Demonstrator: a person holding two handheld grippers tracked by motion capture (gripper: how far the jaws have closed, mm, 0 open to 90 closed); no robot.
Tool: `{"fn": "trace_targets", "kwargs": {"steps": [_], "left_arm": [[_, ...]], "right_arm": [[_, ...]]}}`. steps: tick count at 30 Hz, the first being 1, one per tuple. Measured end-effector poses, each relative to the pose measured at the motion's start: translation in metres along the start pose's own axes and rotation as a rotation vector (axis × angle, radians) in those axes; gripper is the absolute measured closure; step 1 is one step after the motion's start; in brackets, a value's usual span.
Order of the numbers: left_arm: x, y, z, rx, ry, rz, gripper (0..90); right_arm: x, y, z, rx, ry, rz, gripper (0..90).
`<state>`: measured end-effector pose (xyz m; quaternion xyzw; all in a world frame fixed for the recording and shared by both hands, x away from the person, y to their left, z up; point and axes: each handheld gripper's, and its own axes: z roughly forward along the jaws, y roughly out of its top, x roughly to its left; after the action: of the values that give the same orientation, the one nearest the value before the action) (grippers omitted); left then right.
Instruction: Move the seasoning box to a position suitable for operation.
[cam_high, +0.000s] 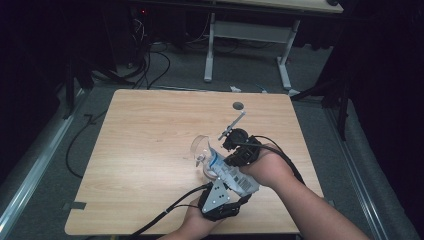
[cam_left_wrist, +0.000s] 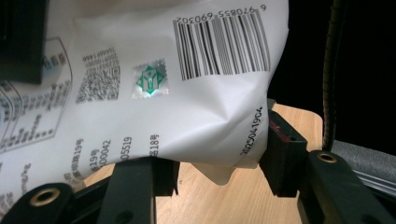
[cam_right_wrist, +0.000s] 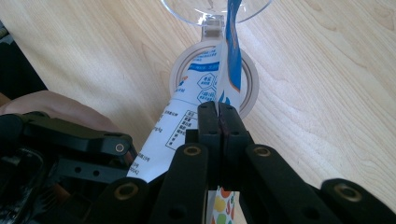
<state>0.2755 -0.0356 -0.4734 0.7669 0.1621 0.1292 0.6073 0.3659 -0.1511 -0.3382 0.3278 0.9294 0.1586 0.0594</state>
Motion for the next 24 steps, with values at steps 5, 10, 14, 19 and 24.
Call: {"fn": "trace_targets", "kwargs": {"steps": [5, 10, 14, 19, 24], "left_arm": [[0.000, -0.005, 0.000, 0.008, -0.001, 0.006, 54.2], [0.001, -0.008, -0.001, 0.015, -0.004, -0.001, 54.3], [0.001, -0.010, -0.001, 0.015, -0.003, -0.006, 54.3], [0.001, -0.011, -0.001, 0.018, -0.003, -0.004, 54.3], [0.001, -0.013, 0.000, 0.024, -0.002, -0.002, 54.3]], "right_arm": [[0.001, -0.001, 0.000, 0.008, -0.003, 0.005, 89.7], [0.001, -0.002, 0.000, 0.009, -0.003, 0.000, 89.7], [0.001, -0.002, 0.001, 0.010, -0.002, -0.001, 89.7], [0.001, -0.003, 0.002, 0.012, -0.001, 0.001, 89.7], [0.002, -0.004, 0.001, 0.012, -0.002, 0.007, 89.7]]}}
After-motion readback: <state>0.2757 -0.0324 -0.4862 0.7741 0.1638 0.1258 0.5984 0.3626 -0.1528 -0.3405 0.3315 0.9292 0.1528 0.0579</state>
